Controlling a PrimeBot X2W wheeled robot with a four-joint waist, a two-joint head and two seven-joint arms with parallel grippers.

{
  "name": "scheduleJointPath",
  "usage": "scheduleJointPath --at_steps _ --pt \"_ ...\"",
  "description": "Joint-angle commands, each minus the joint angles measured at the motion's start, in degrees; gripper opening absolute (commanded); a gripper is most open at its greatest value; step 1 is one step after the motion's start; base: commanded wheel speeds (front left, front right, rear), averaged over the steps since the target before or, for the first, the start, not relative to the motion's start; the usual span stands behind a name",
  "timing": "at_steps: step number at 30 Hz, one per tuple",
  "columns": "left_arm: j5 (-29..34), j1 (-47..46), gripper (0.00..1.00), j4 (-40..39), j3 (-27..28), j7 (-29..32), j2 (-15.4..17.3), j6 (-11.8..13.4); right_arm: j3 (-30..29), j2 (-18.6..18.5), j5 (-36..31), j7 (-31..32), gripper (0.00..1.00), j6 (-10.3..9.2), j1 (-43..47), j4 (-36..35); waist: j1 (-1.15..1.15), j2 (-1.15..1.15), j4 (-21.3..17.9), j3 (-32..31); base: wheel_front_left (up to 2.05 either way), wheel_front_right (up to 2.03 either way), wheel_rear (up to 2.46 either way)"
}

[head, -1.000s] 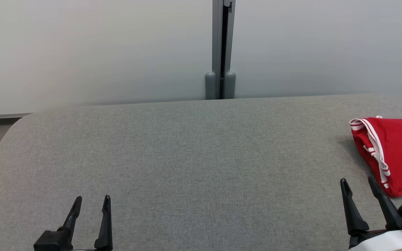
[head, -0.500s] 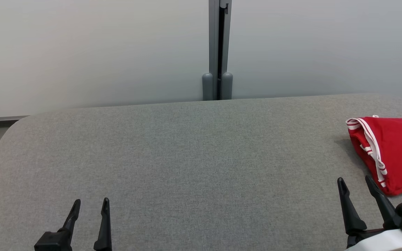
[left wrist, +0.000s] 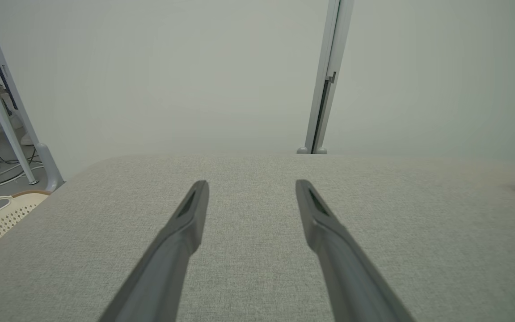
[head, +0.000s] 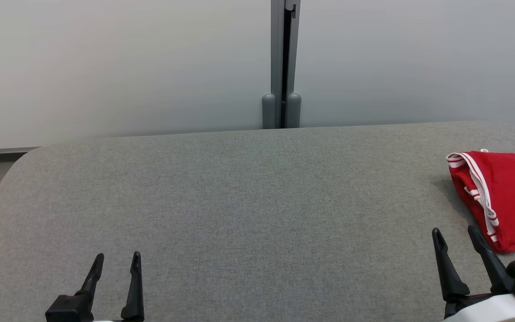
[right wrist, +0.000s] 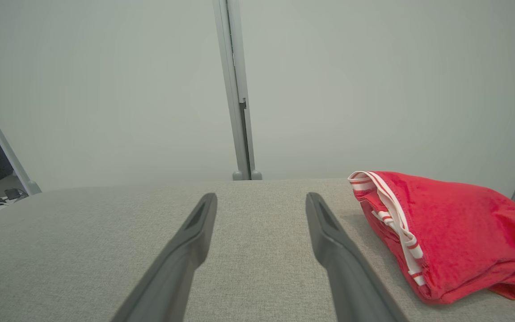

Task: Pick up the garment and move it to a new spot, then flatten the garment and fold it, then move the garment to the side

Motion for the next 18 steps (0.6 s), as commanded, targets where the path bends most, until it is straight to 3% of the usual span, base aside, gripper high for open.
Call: scheduleJointPath --at_steps 1,10,11,18 --pt "0.08 -0.46 1.00 0.00 0.05 -0.38 0.36 0.28 -0.03 -0.22 0.34 -0.11 1.00 -0.09 -0.20 0.15 0.00 0.00 0.02 -0.02 0.00 0.00 0.00" --pt "-0.51 -0.84 1.00 0.18 -0.03 -0.17 0.49 0.46 -0.27 -0.08 0.82 0.00 1.00 -0.09 0.30 -0.13 0.00 0.00 0.33 0.02 0.00 0.00 0.00" --pt "-0.47 -0.11 0.00 0.16 -0.11 -0.08 0.11 0.13 -0.15 0.06 0.50 -0.01 0.00 0.00 0.02 -0.08 0.00 0.00 0.34 0.02 0.00 0.00 0.00" --pt "-4.95 0.04 0.00 1.51 0.83 1.11 -1.24 -0.98 -0.26 0.78 5.40 0.34 0.00 0.00 -0.26 2.07 0.00 0.00 0.29 0.16 0.00 0.00 0.00"
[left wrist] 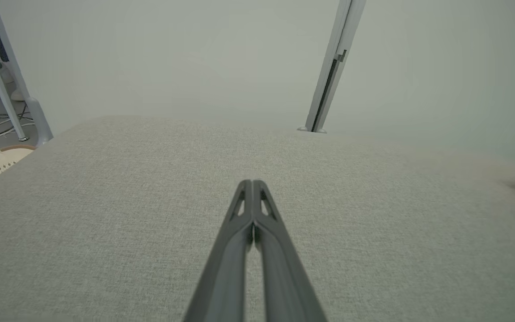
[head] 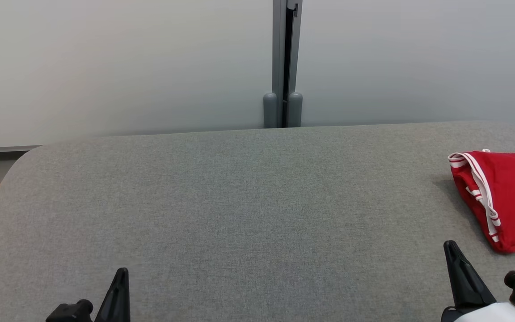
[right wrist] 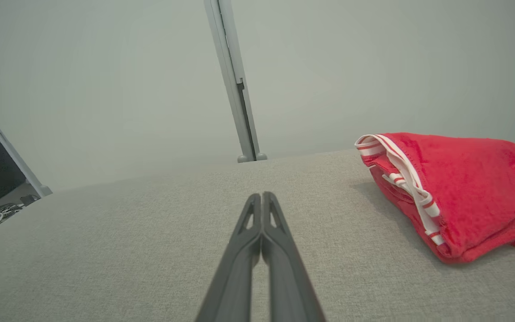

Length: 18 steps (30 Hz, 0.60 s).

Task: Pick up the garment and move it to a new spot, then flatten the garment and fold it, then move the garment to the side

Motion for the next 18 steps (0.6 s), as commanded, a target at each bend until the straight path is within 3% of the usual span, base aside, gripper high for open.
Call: scheduleJointPath --at_steps 1,18 --pt "-1.84 -1.34 0.00 -0.74 0.99 0.24 0.41 -0.51 -0.52 -0.34 2.07 0.30 0.00 0.00 -1.32 -0.61 0.00 0.00 -0.02 0.03 0.00 0.00 0.00" --pt "-17.26 -4.78 0.00 1.72 5.63 4.06 -1.84 -5.02 -2.24 0.53 19.49 1.73 0.00 -0.01 -4.62 2.71 0.00 0.00 -0.24 0.55 0.00 0.00 0.00"
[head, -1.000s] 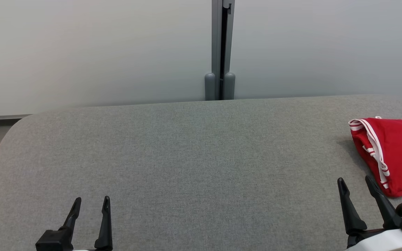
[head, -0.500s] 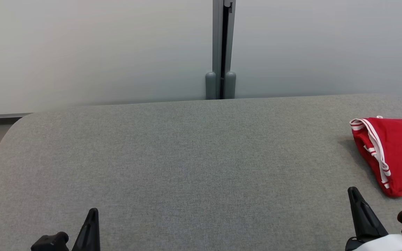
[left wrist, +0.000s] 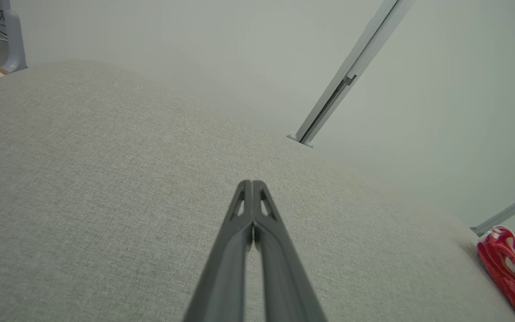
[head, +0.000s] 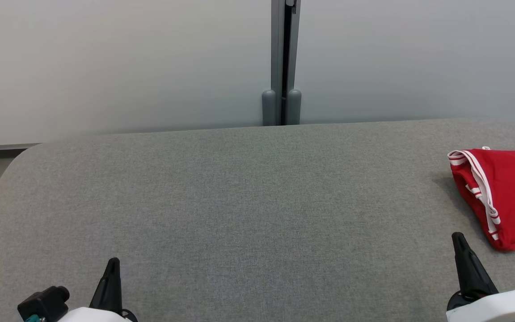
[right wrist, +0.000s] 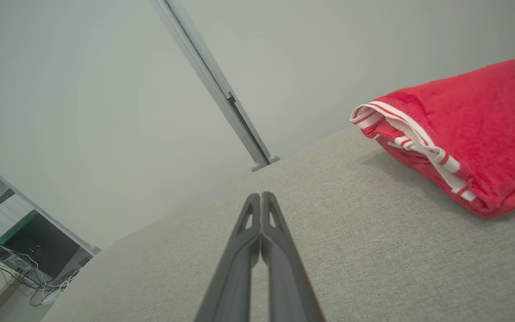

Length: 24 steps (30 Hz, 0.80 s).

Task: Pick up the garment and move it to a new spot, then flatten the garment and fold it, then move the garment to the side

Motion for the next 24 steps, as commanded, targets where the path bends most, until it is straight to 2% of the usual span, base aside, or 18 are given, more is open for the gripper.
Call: scheduleJointPath --at_steps 1,24 --pt "-1.69 -1.95 0.00 -0.38 0.95 0.36 0.20 -0.67 -0.55 -0.16 1.92 0.22 0.00 -0.01 -1.79 -0.37 0.00 0.00 -0.01 0.03 0.00 0.00 0.00" --pt "-16.93 -5.19 0.00 1.50 5.83 4.37 -2.30 -5.13 -2.38 0.82 19.25 1.76 0.00 -0.02 -5.01 2.90 0.00 0.00 -0.30 0.71 0.00 0.00 0.00"
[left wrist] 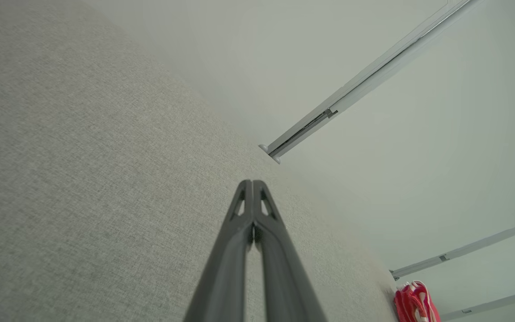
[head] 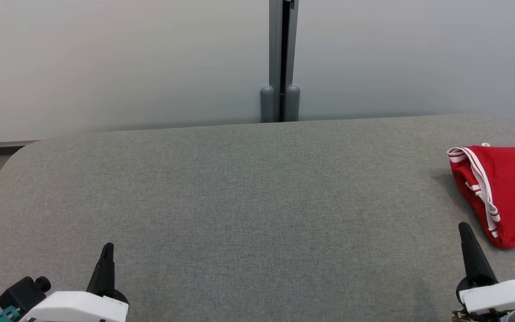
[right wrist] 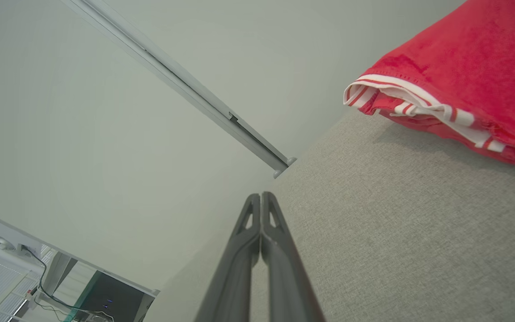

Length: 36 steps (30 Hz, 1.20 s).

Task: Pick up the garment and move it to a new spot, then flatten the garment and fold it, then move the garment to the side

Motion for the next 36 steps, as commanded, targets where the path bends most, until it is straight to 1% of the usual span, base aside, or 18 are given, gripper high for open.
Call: scheduleJointPath --at_steps 1,36 --pt "-2.01 -1.97 0.00 -0.23 1.04 0.50 -0.01 -0.77 -0.56 -0.22 2.31 0.39 0.00 0.01 -1.81 -0.09 0.00 0.00 -0.03 0.07 0.00 0.00 0.00" --pt "-18.69 -5.48 0.00 1.92 6.76 5.22 -3.06 -5.80 -2.68 1.07 21.45 2.15 0.00 0.01 -5.24 3.63 0.00 0.00 -0.45 1.07 0.00 0.00 0.00"
